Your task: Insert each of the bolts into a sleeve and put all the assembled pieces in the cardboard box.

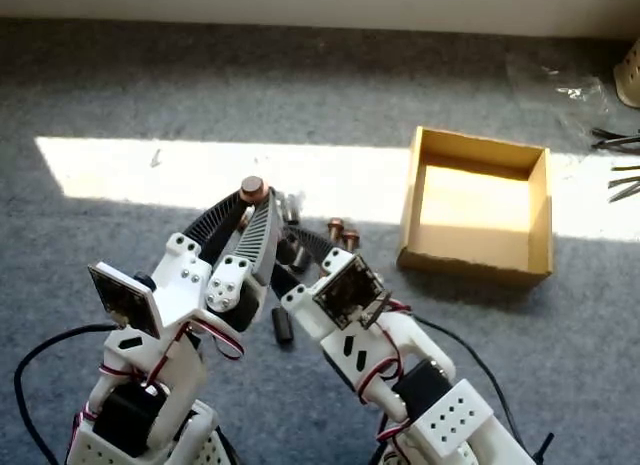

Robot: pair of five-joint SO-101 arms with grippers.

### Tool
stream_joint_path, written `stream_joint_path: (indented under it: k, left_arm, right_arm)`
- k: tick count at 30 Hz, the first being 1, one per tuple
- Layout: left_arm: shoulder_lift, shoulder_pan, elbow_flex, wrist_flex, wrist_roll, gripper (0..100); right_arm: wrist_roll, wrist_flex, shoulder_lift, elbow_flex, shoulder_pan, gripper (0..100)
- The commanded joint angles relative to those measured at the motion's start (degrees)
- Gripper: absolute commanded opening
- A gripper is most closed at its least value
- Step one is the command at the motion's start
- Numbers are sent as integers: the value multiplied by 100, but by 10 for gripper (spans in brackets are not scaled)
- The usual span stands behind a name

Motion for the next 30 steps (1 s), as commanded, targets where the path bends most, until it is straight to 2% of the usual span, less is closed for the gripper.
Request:
stream_joint_path:
  k: [1,5,13,17,27,30]
  left_arm:
    - [-75,110,-101,-26,114,8]
    - [-75,101,-84,-9,114,6]
    - [-75,110,-84,-9,132,7]
    - [-75,110,-66,-9,132,7]
    - [-75,136,189,0,141,7]
    - [-75,145,365,0,149,7]
  right_arm:
    - [316,-119,-110,-338,-145,5]
    - [316,-119,-171,-330,-136,5]
    - [316,-57,-1543,330,-127,5]
    - [316,374,-1569,400,-136,5]
    - [308,374,-1587,400,-136,5]
    - [26,374,-1587,391,-119,5]
